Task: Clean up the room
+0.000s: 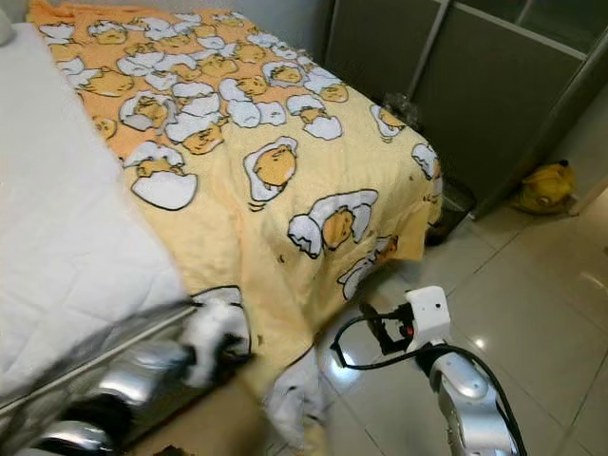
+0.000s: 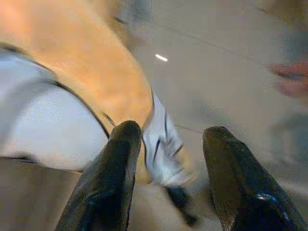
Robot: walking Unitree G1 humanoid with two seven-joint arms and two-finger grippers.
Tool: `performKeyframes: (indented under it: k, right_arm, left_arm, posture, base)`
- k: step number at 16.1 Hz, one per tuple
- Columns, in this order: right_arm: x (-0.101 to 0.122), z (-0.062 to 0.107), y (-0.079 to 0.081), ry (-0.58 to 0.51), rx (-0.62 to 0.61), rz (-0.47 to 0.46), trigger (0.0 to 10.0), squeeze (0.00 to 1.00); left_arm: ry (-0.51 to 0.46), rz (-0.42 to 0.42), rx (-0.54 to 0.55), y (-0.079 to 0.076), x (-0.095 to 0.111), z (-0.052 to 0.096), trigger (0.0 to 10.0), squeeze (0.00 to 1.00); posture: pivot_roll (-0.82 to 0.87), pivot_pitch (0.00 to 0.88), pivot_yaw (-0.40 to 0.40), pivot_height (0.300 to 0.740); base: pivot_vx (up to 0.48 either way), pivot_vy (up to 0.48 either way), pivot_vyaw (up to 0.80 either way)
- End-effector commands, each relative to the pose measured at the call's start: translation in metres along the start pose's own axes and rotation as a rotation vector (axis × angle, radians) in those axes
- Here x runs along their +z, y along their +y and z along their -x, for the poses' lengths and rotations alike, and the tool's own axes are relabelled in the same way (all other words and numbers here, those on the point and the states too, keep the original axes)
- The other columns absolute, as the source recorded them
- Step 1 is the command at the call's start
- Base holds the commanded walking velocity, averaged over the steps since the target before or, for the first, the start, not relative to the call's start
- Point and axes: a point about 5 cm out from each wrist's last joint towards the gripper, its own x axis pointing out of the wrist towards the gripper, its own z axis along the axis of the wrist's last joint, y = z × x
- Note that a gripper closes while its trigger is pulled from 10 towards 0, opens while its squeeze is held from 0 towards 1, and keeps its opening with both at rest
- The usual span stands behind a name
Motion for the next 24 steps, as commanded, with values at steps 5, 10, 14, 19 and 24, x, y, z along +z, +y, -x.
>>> performKeyframes:
  k: [5, 10, 14, 19, 24]
  right_arm:
    - [0.037, -0.015, -0.007, -0.222, -0.209, -0.111, 10.0, 0.0]
    - [0.042, -0.027, -0.002, -0.26, -0.278, -0.151, 10.0, 0.0]
    - [0.033, -0.034, 0.014, -0.226, -0.226, -0.131, 10.0, 0.0]
    - [0.034, -0.045, 0.022, -0.222, -0.19, -0.117, 10.0, 0.0]
    - [0.044, -0.056, 0.04, -0.25, -0.071, -0.041, 10.0, 0.0]
  left_arm:
    - [-0.381, 0.215, 0.616, 0.053, 0.048, 0.027, 10.0, 0.0]
    - [-0.568, 0.126, 0.798, 0.058, 0.076, 0.05, 10.0, 0.0]
    - [-0.552, 0.089, 0.813, 0.05, 0.073, 0.047, 10.0, 0.0]
    - [-0.502, 0.13, 0.912, 0.064, 0.076, 0.048, 10.0, 0.0]
    - [-0.568, 0.176, 0.969, 0.068, 0.094, 0.053, 10.0, 0.0]
  posture:
    - [-0.01, 0.0, -0.089, 0.74]
    - [0.02, 0.0, -0.045, 0.74]
    - [0.04, 0.0, -0.032, 0.74]
    - [0.05, 0.0, -0.027, 0.74]
    - [0.08, 0.0, -0.046, 0.74]
  base:
    - [0.0, 0.0, 0.0]
    - [0.0, -0.336, 0.37]
    - [0.0, -0.48, 0.53]
    - [0.0, 0.0, 0.47]
    - [0.351, 0.0, 0.42]
